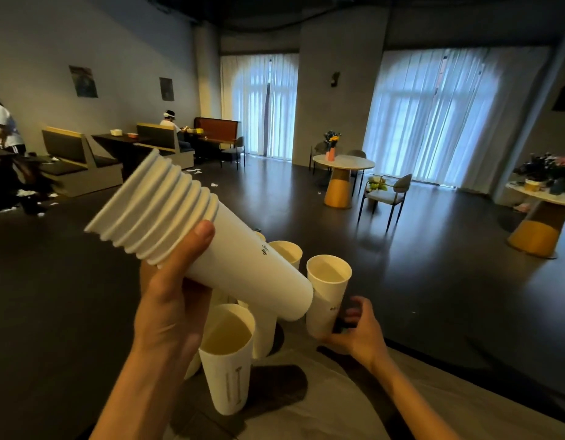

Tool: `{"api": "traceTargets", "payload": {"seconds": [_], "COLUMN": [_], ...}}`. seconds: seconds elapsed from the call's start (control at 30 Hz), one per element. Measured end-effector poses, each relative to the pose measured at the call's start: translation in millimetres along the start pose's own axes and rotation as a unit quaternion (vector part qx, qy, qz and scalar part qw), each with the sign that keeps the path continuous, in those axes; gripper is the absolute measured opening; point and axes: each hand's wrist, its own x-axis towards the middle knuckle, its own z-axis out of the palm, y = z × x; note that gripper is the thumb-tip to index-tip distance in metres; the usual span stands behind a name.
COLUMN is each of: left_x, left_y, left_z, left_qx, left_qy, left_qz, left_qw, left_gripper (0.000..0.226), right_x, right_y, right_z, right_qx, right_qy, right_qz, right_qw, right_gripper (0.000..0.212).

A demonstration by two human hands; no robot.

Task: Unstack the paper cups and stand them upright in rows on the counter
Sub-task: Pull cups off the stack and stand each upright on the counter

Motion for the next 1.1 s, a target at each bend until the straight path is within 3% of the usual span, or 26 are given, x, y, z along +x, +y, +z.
{"api": "traceTargets", "payload": {"seconds": [0.07,0.13,0.2,0.23,0.33,0.4,0.47,0.53,0.63,0.77,0.93,1.03,1.1], "left_x": [-5.2,-11.2,-19.3,-24.3,-42.3,-55.0,-63.4,-65.4,-66.8,-71.7,-56.9,-40.7,-32.7], "left_y": [-2.8,-11.0,-19.8,-23.0,-31.0,-35.0,-35.2,-32.8,-25.0,-15.7,6.1,17.1,21.3], "left_z": [6.1,15.1,26.0,33.0,48.4,52.2,50.0,45.6,40.8,34.4,25.3,20.8,15.3], "left_qx": [-0.002,-0.015,-0.042,-0.051,-0.054,-0.035,-0.030,-0.016,0.051,0.123,0.118,0.082,0.022], "left_qy": [0.000,-0.005,-0.015,-0.030,-0.102,-0.143,-0.185,-0.206,-0.206,-0.173,-0.119,-0.055,-0.008], "left_qz": [-0.047,-0.107,-0.177,-0.213,-0.283,-0.282,-0.269,-0.254,-0.205,-0.092,-0.022,-0.003,-0.021], "left_qw": [0.999,0.994,0.983,0.975,0.952,0.948,0.945,0.945,0.956,0.973,0.986,0.995,1.000], "left_gripper": [0.100,0.091,0.087,0.086,0.082,0.068,0.056,0.073,0.097,0.083,0.078,0.079,0.091], "right_x": [-10.3,-25.5,-44.3,-55.8,-89.0,-107.5,-123.7,-134.8,-143.0,-145.1,-136.1,-127.8,-120.5], "right_y": [3.1,-7.5,-30.1,-45.1,-82.7,-95.9,-103.2,-108.5,-116.4,-115.4,-90.6,-73.2,-62.1], "right_z": [-17.5,-35.9,-52.6,-60.8,-79.2,-85.8,-84.4,-79.1,-70.0,-56.7,-22.7,-0.7,10.5], "right_qx": [-0.045,-0.079,-0.035,-0.005,0.088,0.190,0.206,0.146,0.063,-0.020,-0.091,-0.055,-0.017], "right_qy": [-0.019,-0.063,-0.111,-0.141,-0.255,-0.372,-0.444,-0.446,-0.404,-0.305,-0.118,-0.078,-0.074], "right_qz": [0.025,0.039,0.047,0.047,0.069,0.064,0.035,0.009,-0.052,-0.120,-0.083,-0.027,0.012], "right_qw": [0.998,0.994,0.992,0.989,0.960,0.906,0.871,0.883,0.911,0.945,0.985,0.995,0.997], "right_gripper": [0.085,0.044,0.014,0.012,0.042,0.073,0.082,0.089,0.075,0.072,0.077,0.089,0.094]}}
